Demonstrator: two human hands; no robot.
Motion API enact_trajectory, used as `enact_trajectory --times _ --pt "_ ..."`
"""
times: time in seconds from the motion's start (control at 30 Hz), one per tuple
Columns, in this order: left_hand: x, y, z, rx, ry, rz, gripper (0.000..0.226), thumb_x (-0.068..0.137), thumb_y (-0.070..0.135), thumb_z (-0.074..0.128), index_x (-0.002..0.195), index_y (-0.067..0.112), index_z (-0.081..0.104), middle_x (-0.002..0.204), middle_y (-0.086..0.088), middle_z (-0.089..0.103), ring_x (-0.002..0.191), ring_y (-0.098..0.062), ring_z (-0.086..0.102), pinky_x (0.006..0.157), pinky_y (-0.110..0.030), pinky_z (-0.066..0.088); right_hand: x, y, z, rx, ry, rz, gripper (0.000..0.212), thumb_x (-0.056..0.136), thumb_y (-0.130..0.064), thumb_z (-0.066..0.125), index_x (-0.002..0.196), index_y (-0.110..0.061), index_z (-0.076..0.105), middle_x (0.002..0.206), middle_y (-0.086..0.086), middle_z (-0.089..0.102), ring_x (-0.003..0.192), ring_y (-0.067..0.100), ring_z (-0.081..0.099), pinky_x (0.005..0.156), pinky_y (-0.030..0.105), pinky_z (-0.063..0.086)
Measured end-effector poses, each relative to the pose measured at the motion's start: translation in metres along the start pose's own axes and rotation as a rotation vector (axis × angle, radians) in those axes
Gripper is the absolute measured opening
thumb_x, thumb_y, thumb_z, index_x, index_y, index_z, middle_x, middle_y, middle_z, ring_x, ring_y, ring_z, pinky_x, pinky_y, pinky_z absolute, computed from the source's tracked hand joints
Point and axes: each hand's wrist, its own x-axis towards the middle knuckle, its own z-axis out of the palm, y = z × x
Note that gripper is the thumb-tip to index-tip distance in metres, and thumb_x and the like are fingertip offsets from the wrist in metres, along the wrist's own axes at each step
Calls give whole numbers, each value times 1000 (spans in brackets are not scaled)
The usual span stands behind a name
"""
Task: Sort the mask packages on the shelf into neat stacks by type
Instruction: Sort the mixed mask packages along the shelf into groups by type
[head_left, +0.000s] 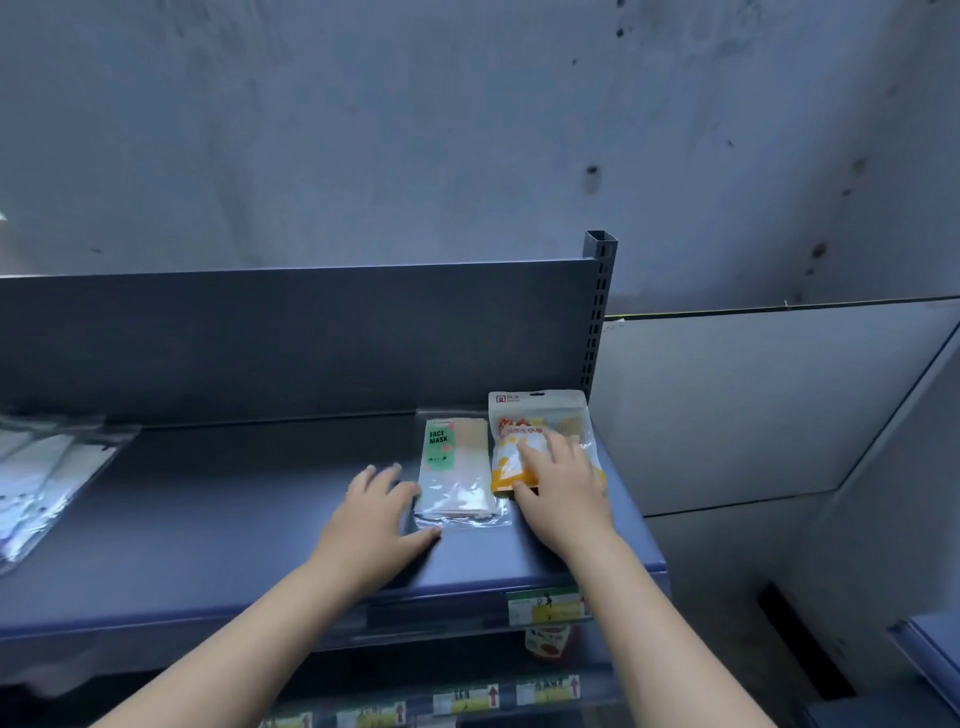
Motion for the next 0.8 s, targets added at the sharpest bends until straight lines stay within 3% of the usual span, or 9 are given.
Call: enact_trajectory --times 0.07,0.13,0.2,0.3,0.5,0.67,0.8 --pt "5 5 -3 82 -18 66 70 95 68 54 157 39 39 161 9 43 154 -23 27 119 -38 34 1 3 4 12 -35 17 57 101 -47 45 157 -43 36 172 -4 20 158 25 14 123 50 28" --pt "7 9 -7 134 -36 98 76 89 76 43 159 47 33 152 8 49 143 -21 38 111 -35 42 3 3 4 10 -33 24 57 101 -48 44 157 -42 35 172 -4 22 158 26 16 122 49 29" --pt "7 11 -8 158 -51 114 73 86 77 38 153 48 42 158 5 42 144 -21 36 109 -36 44 6 2 0 2 -38 24 57 99 -47 44 156 -42 37 171 -4 26 156 26 20 121 48 31" --pt "5 10 -7 121 -39 156 54 95 64 50 145 42 52 171 11 24 151 -18 29 111 -35 43 7 5 -5 2 -59 12 57 97 -44 46 154 -43 40 169 -5 28 154 23 23 120 46 30" --pt "3 4 0 110 -15 184 52 100 53 55 147 29 54 163 10 42 151 -15 35 117 -31 35 6 15 -9 -11 -60 -31 56 95 -42 51 151 -42 44 166 -6 32 151 22 27 119 45 30" --pt "-4 5 -1 98 -18 137 66 89 64 39 138 24 58 149 8 53 141 -15 44 108 -33 45 6 15 -10 -14 -57 -39 57 95 -43 50 152 -41 43 166 -5 33 150 23 29 119 45 31" --pt "-3 1 3 96 -10 120 56 92 60 46 137 28 57 143 13 54 136 -14 45 104 -34 48 5 15 -12 -15 -46 -27 57 95 -43 50 152 -41 44 166 -4 33 149 24 31 119 45 33"
